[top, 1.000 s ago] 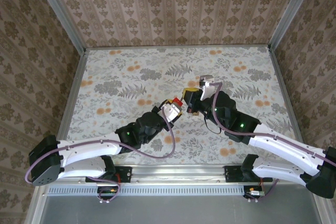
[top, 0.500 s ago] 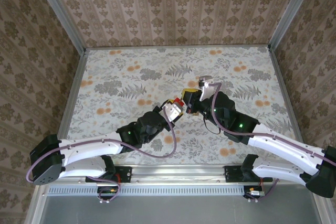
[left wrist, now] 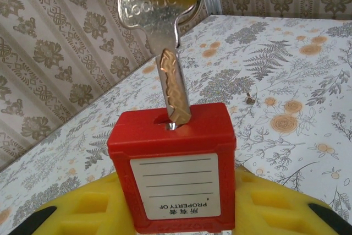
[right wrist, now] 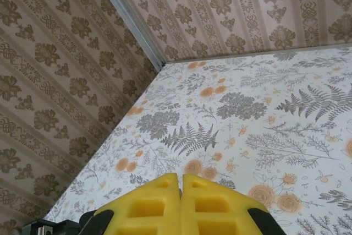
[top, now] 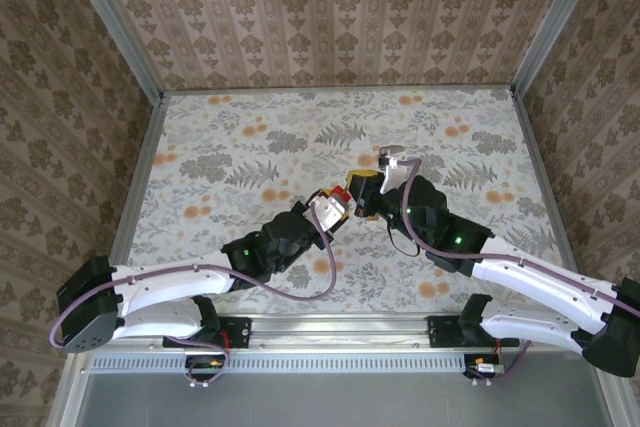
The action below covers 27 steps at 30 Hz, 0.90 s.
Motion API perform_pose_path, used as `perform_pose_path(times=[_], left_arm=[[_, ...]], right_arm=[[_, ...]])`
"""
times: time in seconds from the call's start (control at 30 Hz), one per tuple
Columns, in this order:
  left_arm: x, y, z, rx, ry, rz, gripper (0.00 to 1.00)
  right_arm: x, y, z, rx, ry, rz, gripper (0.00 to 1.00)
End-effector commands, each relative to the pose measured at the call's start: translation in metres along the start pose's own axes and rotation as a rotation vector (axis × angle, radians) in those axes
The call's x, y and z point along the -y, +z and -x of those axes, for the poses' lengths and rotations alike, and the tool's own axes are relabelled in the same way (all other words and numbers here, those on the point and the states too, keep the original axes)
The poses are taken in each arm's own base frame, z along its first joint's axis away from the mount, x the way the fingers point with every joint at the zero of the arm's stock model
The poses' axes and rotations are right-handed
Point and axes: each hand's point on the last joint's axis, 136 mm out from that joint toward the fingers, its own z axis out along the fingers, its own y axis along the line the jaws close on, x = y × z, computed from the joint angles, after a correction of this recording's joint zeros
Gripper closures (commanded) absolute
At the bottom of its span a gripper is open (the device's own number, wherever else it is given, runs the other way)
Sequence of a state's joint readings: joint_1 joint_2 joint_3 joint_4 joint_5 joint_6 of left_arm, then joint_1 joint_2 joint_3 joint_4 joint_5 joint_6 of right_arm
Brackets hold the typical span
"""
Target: Unlock with the key
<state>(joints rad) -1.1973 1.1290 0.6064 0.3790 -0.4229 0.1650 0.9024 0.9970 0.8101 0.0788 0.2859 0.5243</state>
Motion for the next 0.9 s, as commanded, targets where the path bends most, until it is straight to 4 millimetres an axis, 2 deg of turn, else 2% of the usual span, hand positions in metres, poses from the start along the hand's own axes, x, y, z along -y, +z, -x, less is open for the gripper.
perform_pose_path(times=[0.0,0.47,0.87], left_arm=[[-0.003,-0.001,0.026,0.057,-0.043,0.000,0.63],[-0.004,-0.004,0.028,0.066,-0.059,-0.009,0.65],[-0.009,-0.009,0.040,0.102,-0.108,-0.026,0.67]], right_arm=[[0.004,0.001,-0.004,0.007,-0.001,-0.019,1.00],[0.013,0.011,-0.021,-0.028,-0.027,-0.050,1.00],[0.007,0.013,-0.037,-0.079,-0.040,0.002,1.00]])
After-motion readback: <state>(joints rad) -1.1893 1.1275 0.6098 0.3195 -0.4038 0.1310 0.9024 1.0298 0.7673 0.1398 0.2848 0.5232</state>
